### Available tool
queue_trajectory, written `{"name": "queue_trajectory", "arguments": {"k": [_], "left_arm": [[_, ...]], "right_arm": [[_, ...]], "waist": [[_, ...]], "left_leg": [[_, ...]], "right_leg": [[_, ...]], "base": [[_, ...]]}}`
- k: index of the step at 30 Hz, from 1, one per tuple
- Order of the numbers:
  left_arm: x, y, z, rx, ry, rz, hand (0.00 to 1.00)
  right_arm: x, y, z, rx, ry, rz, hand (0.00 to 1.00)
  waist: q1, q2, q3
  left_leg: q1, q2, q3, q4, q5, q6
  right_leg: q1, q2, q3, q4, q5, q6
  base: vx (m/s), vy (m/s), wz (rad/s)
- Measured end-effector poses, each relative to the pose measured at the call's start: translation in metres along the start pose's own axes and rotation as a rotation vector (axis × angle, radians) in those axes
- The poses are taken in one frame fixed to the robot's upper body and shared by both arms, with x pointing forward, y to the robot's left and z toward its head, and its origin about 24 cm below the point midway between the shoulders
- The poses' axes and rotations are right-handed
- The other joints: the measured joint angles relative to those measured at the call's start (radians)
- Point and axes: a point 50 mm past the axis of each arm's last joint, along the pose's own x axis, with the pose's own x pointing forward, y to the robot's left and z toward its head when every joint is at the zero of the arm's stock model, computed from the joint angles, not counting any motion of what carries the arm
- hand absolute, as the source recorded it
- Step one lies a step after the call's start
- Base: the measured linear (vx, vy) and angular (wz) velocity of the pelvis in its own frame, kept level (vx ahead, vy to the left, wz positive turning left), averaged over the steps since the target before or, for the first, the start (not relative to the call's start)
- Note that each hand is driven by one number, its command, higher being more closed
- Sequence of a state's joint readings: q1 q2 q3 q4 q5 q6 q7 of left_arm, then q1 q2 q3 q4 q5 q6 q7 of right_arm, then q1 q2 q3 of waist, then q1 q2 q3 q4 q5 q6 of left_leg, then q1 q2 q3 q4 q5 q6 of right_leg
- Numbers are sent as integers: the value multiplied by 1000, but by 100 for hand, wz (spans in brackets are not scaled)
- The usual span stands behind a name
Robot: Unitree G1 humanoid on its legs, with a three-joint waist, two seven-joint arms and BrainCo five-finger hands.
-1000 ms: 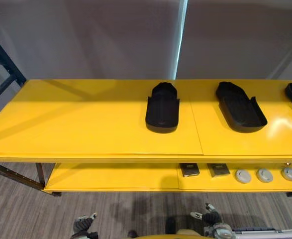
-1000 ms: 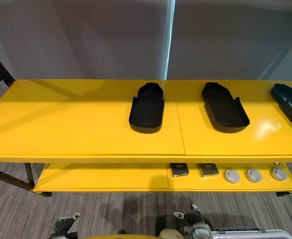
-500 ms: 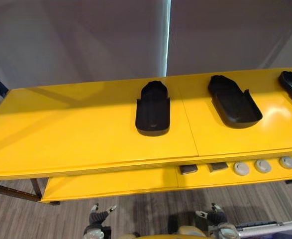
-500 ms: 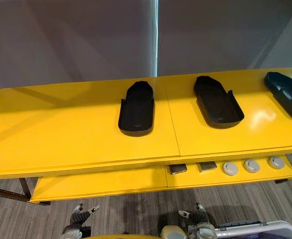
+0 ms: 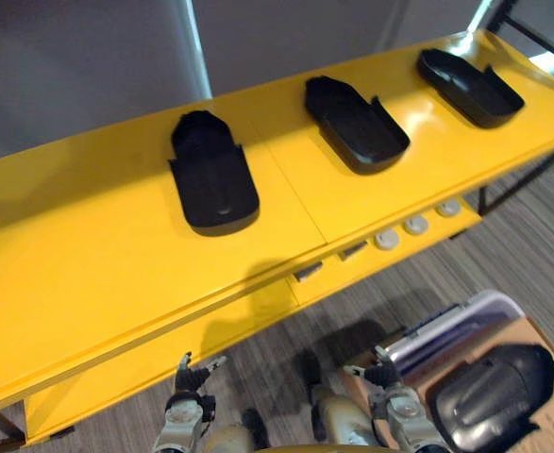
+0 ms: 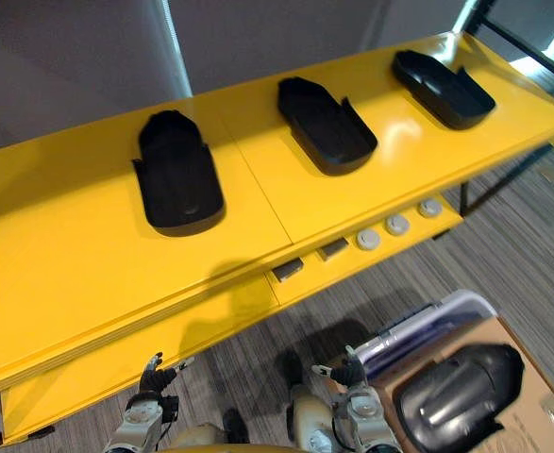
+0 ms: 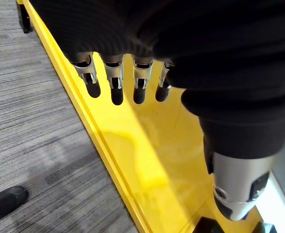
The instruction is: Walk over and take plastic housings, then place them on the shelf
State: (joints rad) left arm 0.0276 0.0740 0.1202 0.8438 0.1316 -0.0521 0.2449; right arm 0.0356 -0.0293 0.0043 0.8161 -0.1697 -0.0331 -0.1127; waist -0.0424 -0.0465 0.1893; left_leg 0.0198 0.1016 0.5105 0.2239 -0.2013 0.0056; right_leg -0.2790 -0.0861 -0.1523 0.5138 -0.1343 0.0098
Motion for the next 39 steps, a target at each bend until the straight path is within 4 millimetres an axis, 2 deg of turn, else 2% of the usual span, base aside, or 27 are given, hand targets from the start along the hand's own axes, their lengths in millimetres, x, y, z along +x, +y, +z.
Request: {"name": "queue_trajectory", "arguments": {"k": [2,3,4,5,6,7,8,9,10,13,15,18,19,20,22,24,26,27,28,30,31,32,33,34,35,37,39], "left_arm": [[2,4,1,4,1,8,0],[0,0,-3,1,18,-3,0],[-1,-3,-3,-13,20,-7,0],[2,0,4,-24,-5,6,0],[3,1,7,-29,-8,11,0],[3,1,9,-29,-13,11,0],[3,-2,9,-29,-8,2,0],[1,-12,10,-24,-7,-27,0],[0,-17,9,-19,-5,-41,0],[-4,-29,7,12,-3,-84,0],[-4,-29,8,22,-6,-85,0],[-8,-28,-11,46,54,-86,0],[-10,-29,-14,45,68,-89,0],[-10,-30,-15,43,72,-92,0],[-12,-31,-21,52,91,-96,0],[-14,-32,-27,78,108,-108,0],[-14,-31,-29,89,111,-110,0],[-15,-32,-29,91,111,-113,0],[-15,-32,-29,91,113,-113,0],[-12,-25,-29,104,108,-98,0],[-11,-21,-28,110,106,-89,0],[-8,-15,-26,118,99,-74,0],[-7,-12,-26,119,98,-66,0],[-7,-12,-25,116,98,-64,0],[-6,-13,-23,115,93,-66,0],[-7,-20,-20,103,89,-83,0],[-8,-25,-20,94,89,-94,0]], "right_arm": [[-1,4,-2,-25,2,17,0],[1,5,0,-49,-1,25,0],[3,2,5,-59,-12,18,0],[5,9,14,-63,-33,37,0],[7,15,19,-75,-47,56,0],[8,17,25,-81,-63,64,0],[11,15,35,-89,-95,57,0],[12,10,35,-95,-94,45,0],[11,10,32,-96,-86,44,0],[1,9,1,-93,-2,40,0],[0,8,-4,-91,13,39,0],[-2,9,-11,-91,38,42,0],[-2,8,-13,-93,45,41,0],[-3,8,-14,-93,49,41,0],[-3,5,-17,-89,55,33,0],[-6,6,-23,-87,72,35,0],[-7,5,-24,-89,76,34,0],[-6,5,-23,-91,72,33,0],[-5,5,-22,-90,70,32,0],[-2,10,-12,-81,48,43,0],[-2,12,-10,-77,42,45,0],[-1,13,-9,-73,37,47,0],[-1,11,-10,-74,40,40,0],[-2,10,-11,-74,44,36,0],[-3,6,-16,-68,55,20,0],[-4,-4,-22,-62,74,-13,0],[-7,-7,-28,-51,92,-25,0]], "waist": [[2,-34,9],[14,-21,-12],[33,5,-23],[52,-46,-29],[63,-70,-34],[66,-89,-39],[61,-73,-33],[53,-49,-20],[54,-42,-20],[51,-31,-29],[48,-25,-29],[52,-12,-21],[54,-3,-23],[55,10,-30],[45,22,-39],[28,19,-46],[25,18,-59],[19,23,-59],[17,27,-62],[7,37,-69],[1,37,-69],[4,35,-71],[4,29,-75],[3,30,-75],[2,34,-77],[-1,53,-83],[-2,56,-83]], "left_leg": [[-14,-26,-44,49,-8,7],[-25,-74,-149,-66,-19,25],[-33,-66,-152,-119,35,32],[-53,-76,-82,-81,89,45],[-82,-71,-31,-50,72,45],[-99,-63,-13,-27,67,42],[-131,-44,-7,13,62,34],[-121,-21,-19,26,61,33],[-112,-13,-19,30,61,32],[-78,8,-31,34,58,17],[-85,17,-30,40,58,17],[-105,11,-140,111,54,11],[-102,-3,-229,115,46,-1],[-99,-6,-265,112,33,-20],[-71,-12,-243,67,10,-21],[-50,-21,-196,30,5,-25],[-34,-29,-135,-8,11,-26],[-24,-22,-70,-26,29,-2],[-21,-19,-43,-35,31,1],[-8,8,72,-49,39,9],[-2,17,98,-47,39,9],[10,28,138,-44,43,1],[32,33,156,-47,45,-4],[42,36,155,-51,49,-13],[59,40,151,-58,64,-37],[93,69,153,-75,64,-51],[109,92,153,-62,56,-70]], "right_leg": [[27,3,0,-15,6,15],[114,45,79,-234,39,50],[122,58,83,-198,7,50],[107,5,43,-4,-117,35],[144,-26,43,-40,-156,52],[155,-24,50,-94,-157,49],[177,1,63,-184,-128,13],[210,30,80,-237,-89,8],[222,37,88,-249,-79,3],[248,55,102,-257,-72,-2],[239,59,107,-255,-68,-6],[236,71,166,-253,-50,-4],[234,74,194,-247,-46,2],[224,79,212,-241,-46,9],[203,79,266,-231,-41,29],[194,73,301,-245,-30,36],[168,67,339,-262,-13,46],[155,50,306,-277,-2,36],[144,31,258,-283,-1,26],[112,-77,-71,-272,0,3],[117,-98,-159,-272,7,-9],[130,-129,-295,-275,28,-41],[150,-145,-372,-297,99,-58],[157,-135,-375,-311,120,-26],[182,-105,-358,-358,142,-2],[211,-41,-301,-447,176,-7],[229,-13,-280,-472,181,-13]], "base": [[-118,-79,-44],[-230,-27,-86],[-199,12,-122],[-74,-70,-137],[-59,-112,-126],[-109,-184,-102],[-160,-126,-84],[-197,-103,-76],[-136,-41,-50],[-145,-45,-14],[-123,-15,-15],[-83,49,-50],[-49,68,-64],[-69,136,-86],[-80,145,-74],[-43,105,-58],[-18,104,-94],[-9,90,-110],[-1,76,-126],[34,70,-139],[55,19,-134],[81,-96,-121],[73,-99,-116],[92,-177,-101],[92,-191,-96],[81,-191,-97],[0,-90,-52]]}}
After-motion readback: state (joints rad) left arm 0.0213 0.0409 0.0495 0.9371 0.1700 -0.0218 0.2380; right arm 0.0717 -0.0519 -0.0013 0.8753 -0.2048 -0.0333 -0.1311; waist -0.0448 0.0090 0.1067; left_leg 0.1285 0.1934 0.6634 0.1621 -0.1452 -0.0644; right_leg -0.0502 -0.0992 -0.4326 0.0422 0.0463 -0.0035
